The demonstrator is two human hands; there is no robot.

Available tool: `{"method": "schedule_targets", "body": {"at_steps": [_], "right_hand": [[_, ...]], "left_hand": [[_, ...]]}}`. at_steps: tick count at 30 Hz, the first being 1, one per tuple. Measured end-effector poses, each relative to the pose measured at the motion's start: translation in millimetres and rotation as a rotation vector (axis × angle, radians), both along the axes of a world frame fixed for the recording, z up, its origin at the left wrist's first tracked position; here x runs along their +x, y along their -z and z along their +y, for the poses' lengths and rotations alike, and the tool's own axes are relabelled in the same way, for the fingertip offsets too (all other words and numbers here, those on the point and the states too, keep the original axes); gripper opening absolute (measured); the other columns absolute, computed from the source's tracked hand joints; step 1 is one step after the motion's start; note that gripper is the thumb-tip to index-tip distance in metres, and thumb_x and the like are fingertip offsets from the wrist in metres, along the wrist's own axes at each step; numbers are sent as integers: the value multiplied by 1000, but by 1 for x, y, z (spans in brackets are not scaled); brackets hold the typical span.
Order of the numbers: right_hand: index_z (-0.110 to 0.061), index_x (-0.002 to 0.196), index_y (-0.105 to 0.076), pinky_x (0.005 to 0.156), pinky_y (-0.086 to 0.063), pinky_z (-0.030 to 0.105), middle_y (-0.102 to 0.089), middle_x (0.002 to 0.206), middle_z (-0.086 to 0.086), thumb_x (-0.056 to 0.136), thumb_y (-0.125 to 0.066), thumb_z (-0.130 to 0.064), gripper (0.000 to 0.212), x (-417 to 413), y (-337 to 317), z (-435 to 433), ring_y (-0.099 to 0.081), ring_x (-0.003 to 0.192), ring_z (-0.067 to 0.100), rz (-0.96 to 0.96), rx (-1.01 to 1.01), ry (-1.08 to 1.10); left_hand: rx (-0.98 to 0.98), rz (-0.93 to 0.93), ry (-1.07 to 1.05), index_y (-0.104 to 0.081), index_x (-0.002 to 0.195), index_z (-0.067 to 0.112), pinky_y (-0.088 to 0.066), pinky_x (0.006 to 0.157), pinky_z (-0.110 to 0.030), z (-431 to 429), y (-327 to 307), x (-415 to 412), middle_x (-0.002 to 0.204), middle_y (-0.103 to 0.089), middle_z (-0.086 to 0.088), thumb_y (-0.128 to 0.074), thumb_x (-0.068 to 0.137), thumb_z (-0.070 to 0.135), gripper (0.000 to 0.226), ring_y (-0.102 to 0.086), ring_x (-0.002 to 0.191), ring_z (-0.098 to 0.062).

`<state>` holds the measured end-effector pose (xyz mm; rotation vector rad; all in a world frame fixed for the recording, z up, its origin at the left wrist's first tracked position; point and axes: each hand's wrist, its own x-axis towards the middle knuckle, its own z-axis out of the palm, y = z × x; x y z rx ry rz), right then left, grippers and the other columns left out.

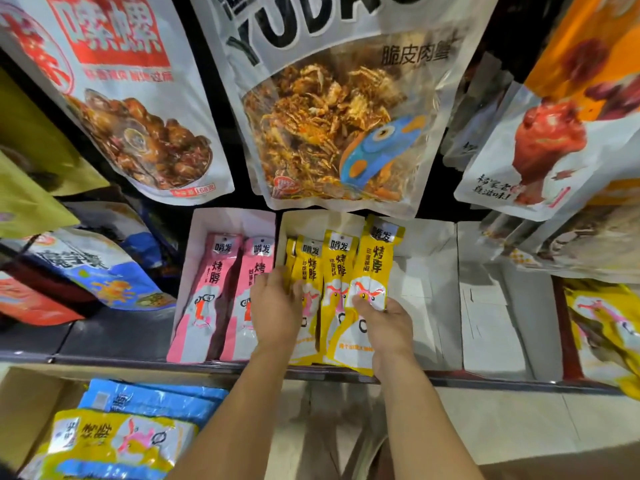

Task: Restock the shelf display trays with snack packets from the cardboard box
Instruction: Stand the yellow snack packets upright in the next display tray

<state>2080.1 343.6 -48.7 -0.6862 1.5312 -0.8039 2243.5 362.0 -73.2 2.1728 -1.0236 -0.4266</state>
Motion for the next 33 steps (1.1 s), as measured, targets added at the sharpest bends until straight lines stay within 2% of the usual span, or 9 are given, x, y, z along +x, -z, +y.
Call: {"method": "schedule_targets", "body": {"at_steps": [2,6,9,13,15,17,21,28,33], "right_hand": [[-17,115,-69,83,-50,31,-74,105,-3,85,-80,-30,34,10,-2,1,-67,98,14,-5,-5,-41],[-17,118,-67,66,-47,21,-71,99,-11,90,-76,-25,31,31,-2,5,-61,83,-2,-24,2,-128],[-25,114,-59,85,-47,28,-66,108,-11,93,-72,-22,25,49,2,7,-58,86,6,-44,16,-161],[-15,149,-47,96,-44,30,-59,119,-12,94,-70,-25,60,74,13,5,-54,110,14,49,-8,-222],[-14,149,-46,98,-44,29,-60,134,-5,93,-71,-28,63,87,21,3,-56,121,18,132,-5,-261],[-14,151,-44,104,-40,28,-50,150,-2,92,-71,-30,67,96,24,2,-50,134,22,206,3,-297],[-6,148,-44,103,-38,29,-46,154,7,95,-67,-33,63,104,21,0,-46,138,26,390,-20,-404],[-4,146,-47,103,-39,32,-48,153,9,98,-61,-42,63,107,11,2,-47,137,29,597,-64,-565],[-8,131,-55,101,-46,39,-59,134,13,96,-60,-42,49,103,-3,11,-54,123,34,717,-101,-580]], "left_hand": [[-15,-4,-87,-64,119,7,-39,83,-29,8,0,17,110,-59,-15,-64,92,20,30,-55,103,-31],[43,208,-76,-69,113,11,-51,78,-32,17,15,40,100,-73,-10,-58,96,26,25,-68,96,-29],[32,321,-57,-73,114,14,-47,79,-27,18,20,44,103,-75,-4,-60,98,28,24,-67,96,-21],[32,490,-90,-74,99,12,-47,78,-17,12,20,51,87,-70,4,-68,92,21,13,-61,82,-9],[63,478,-62,-69,87,19,-43,70,-1,11,21,54,76,-65,14,-68,91,19,4,-58,73,-1],[56,452,-46,-67,82,22,-37,60,4,13,23,56,71,-62,17,-65,94,16,13,-56,69,3],[60,437,-2,-72,87,16,-37,56,1,11,22,61,70,-63,10,-63,95,17,12,-53,62,4],[153,365,80,-76,101,14,-34,65,-9,14,10,68,90,-65,7,-59,97,24,19,-59,86,-9],[254,296,146,-62,81,23,-45,80,-27,32,-9,72,96,-67,-5,-56,94,24,15,-61,94,-24]]}}
